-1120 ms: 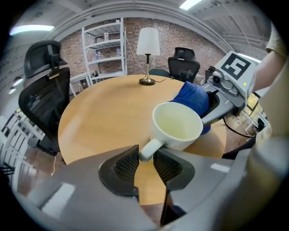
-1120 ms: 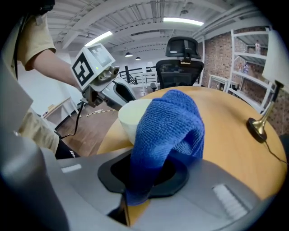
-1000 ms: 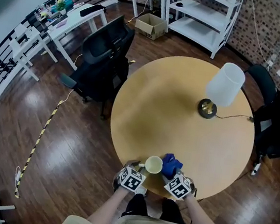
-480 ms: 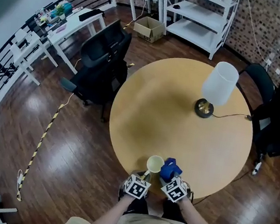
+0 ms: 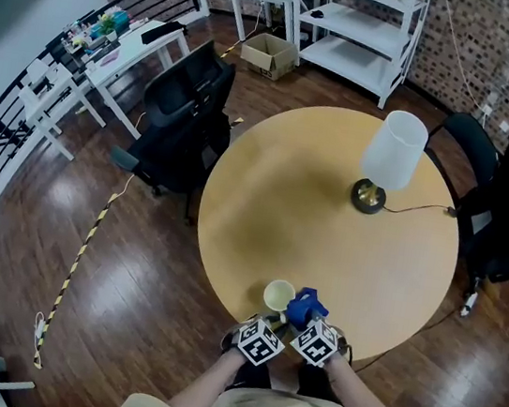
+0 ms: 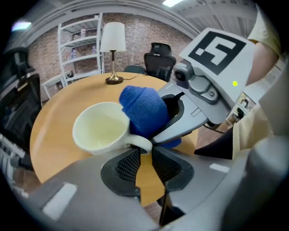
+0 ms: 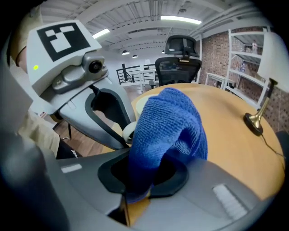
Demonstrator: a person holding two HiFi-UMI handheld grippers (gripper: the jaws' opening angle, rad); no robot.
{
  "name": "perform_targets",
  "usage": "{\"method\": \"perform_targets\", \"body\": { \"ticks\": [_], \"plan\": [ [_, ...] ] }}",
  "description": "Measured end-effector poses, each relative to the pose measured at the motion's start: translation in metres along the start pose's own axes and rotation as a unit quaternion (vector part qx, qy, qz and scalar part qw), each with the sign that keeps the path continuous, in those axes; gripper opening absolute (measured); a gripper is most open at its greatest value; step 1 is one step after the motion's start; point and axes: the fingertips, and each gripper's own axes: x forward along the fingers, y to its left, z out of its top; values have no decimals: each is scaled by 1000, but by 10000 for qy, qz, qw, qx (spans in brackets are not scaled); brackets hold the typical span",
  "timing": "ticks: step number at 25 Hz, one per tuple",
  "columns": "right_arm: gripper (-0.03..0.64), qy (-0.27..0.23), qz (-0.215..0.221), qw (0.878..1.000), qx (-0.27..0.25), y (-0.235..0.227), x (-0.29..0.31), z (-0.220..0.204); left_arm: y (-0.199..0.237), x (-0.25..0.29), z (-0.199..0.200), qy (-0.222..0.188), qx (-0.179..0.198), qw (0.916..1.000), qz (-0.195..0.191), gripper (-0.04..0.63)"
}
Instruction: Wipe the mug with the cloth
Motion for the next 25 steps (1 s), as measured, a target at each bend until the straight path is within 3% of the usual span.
{"method": "perform_targets", "body": {
  "ticks": [3,6,10,13,16,19,22,25],
  "plan": [
    [63,48,131,9992,-362,-2,1,-1,-2,3,3,22,301,9995,-76,60],
    [64,70,379,9974,-601,0,1,-1,0,1,2,-156,11,9997,-173,70],
    [63,78,563,9956,-741,2,-4,-5,0,-11,-5,-167,10,9996,-243,197],
    [64,84,651,9949,-762,2,-7,-7,18,-29,-12,-148,630,9977,214,193],
    [63,157,672,9934,-920,3,-10,-8,41,-42,-17,96,1402,9884,571,210],
    [64,207,663,9924,-1018,7,-11,-10,54,-42,-16,393,2342,9687,721,230],
    [64,245,546,9915,-1153,9,-15,-11,55,-33,-8,547,3556,9296,801,240],
    [64,275,304,9895,-1384,12,-23,-7,45,-23,-4,577,4391,8948,560,225]
  ]
}}
